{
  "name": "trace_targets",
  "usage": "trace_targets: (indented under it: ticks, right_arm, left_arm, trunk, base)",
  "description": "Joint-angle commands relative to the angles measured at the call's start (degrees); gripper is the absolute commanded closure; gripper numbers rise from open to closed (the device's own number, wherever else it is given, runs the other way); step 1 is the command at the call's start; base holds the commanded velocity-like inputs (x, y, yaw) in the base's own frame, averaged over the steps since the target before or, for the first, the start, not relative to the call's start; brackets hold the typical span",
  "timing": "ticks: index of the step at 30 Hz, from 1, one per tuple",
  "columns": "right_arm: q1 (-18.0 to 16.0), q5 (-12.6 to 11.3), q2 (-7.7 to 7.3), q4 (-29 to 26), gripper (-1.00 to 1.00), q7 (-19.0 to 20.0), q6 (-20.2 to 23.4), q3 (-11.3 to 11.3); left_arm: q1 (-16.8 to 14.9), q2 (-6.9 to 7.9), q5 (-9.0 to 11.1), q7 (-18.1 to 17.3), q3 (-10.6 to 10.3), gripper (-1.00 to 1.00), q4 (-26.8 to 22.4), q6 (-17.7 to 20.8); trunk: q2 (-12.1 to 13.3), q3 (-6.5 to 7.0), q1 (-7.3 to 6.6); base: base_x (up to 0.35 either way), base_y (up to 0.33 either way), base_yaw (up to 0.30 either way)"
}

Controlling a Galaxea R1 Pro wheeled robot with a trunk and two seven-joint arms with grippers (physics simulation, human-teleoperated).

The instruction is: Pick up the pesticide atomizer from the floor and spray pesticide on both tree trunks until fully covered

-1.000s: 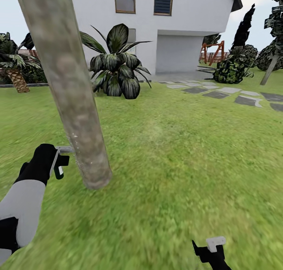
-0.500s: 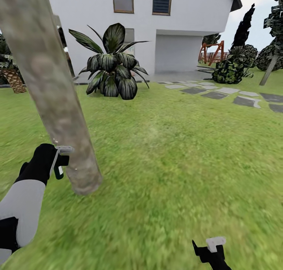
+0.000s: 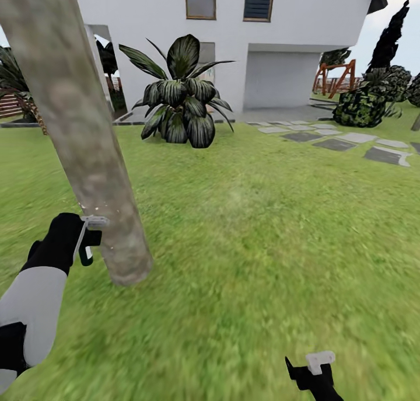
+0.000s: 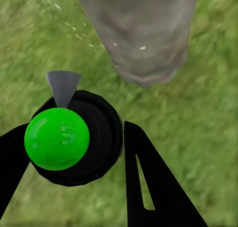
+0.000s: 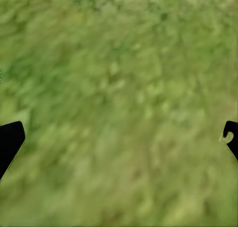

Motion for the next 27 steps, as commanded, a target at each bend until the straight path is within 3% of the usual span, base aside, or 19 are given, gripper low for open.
trace_targets:
  ticks: [1,6,9,13,15,18,22,27]
  right_arm:
    - [0.0,0.0,0.0,0.0,-1.0,0.0,0.0,0.0]
    - [0.0,0.0,0.0,0.0,-1.0,0.0,0.0,0.0]
    - [0.0,0.0,0.0,0.0,-1.0,0.0,0.0,0.0]
    - [0.0,0.0,0.0,0.0,-1.0,0.0,0.0,0.0]
    - [0.0,0.0,0.0,0.0,-1.0,0.0,0.0,0.0]
    - [0.0,0.0,0.0,0.1,-1.0,0.0,0.0,0.0]
    - [0.0,0.0,0.0,0.1,-1.0,0.0,0.0,0.0]
    - [0.0,0.0,0.0,0.0,-1.0,0.0,0.0,0.0]
  left_arm:
    - [0.0,0.0,-0.1,0.0,0.0,1.0,0.0,0.0]
    - [0.6,0.02,0.0,0.1,0.0,1.0,0.2,-0.3]
    - [3.1,-0.05,0.2,0.0,0.0,1.0,0.2,-0.4]
    - [6.1,-3.23,0.2,-0.1,-0.1,1.0,0.2,-0.6]
    - [6.3,-3.92,0.2,0.0,-0.1,1.0,0.2,-0.8]
    - [6.3,-3.31,0.1,-0.4,0.3,1.0,0.1,-0.9]
    - [6.3,-0.64,0.1,-0.4,0.3,1.0,0.5,-0.9]
    - [7.5,-1.89,0.3,-0.1,-0.1,1.0,1.0,-1.1]
  trunk:
    - [0.0,0.0,0.0]
    - [0.0,0.0,0.0]
    - [0.0,0.0,0.0]
    - [0.0,0.0,0.0]
    - [0.0,0.0,0.0]
    - [0.0,0.0,0.0]
    - [0.0,0.0,0.0]
    - [0.0,0.0,0.0]
  base:
    - [0.278,-0.144,0.277]
    - [0.142,-0.051,0.205]
    - [0.006,-0.002,0.021]
    - [0.0,0.0,0.001]
    - [0.0,0.0,0.0]
    - [0.0,0.0,0.0]
    - [0.0,0.0,0.14]
    - [0.0,0.0,0.149]
